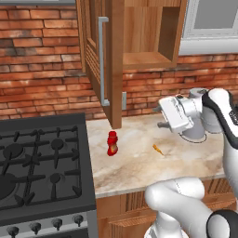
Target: There are various items on the counter. Only move the condiments/shakers into the cabinet.
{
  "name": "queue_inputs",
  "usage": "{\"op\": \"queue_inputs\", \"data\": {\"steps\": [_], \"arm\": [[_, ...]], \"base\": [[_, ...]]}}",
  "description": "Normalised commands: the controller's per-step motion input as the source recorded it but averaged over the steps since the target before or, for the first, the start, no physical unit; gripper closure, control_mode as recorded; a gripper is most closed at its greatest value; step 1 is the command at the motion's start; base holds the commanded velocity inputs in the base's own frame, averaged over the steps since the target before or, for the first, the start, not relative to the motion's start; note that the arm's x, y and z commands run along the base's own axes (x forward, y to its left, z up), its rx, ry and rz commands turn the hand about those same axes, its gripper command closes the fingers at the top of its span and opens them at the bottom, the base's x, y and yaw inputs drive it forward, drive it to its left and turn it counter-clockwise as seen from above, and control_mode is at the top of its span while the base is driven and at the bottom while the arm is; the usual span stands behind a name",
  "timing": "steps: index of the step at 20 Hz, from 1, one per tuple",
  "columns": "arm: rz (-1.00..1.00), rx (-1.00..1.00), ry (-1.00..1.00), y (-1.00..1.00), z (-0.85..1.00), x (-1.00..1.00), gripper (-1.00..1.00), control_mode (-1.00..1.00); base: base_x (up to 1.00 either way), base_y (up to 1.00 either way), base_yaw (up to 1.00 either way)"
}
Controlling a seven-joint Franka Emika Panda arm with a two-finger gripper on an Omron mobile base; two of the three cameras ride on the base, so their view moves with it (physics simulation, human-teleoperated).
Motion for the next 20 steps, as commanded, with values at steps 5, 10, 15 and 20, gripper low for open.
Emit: {"op": "queue_inputs", "data": {"steps": [5, 10, 15, 20], "arm": [[0.11, 0.00, 0.01, 0.18, -0.51, 0.50, -1.00, -1.00], [0.10, 0.00, 0.02, 0.22, -0.48, 0.44, -1.00, -1.00], [0.10, 0.00, 0.02, 0.14, -0.43, 0.48, -1.00, -1.00], [0.11, 0.00, 0.03, 0.05, -0.32, 0.52, -1.00, -1.00]], "base": [[0.00, 0.00, 0.00], [0.00, 0.00, 0.00], [0.00, 0.00, 0.00], [0.00, 0.00, 0.00]]}}
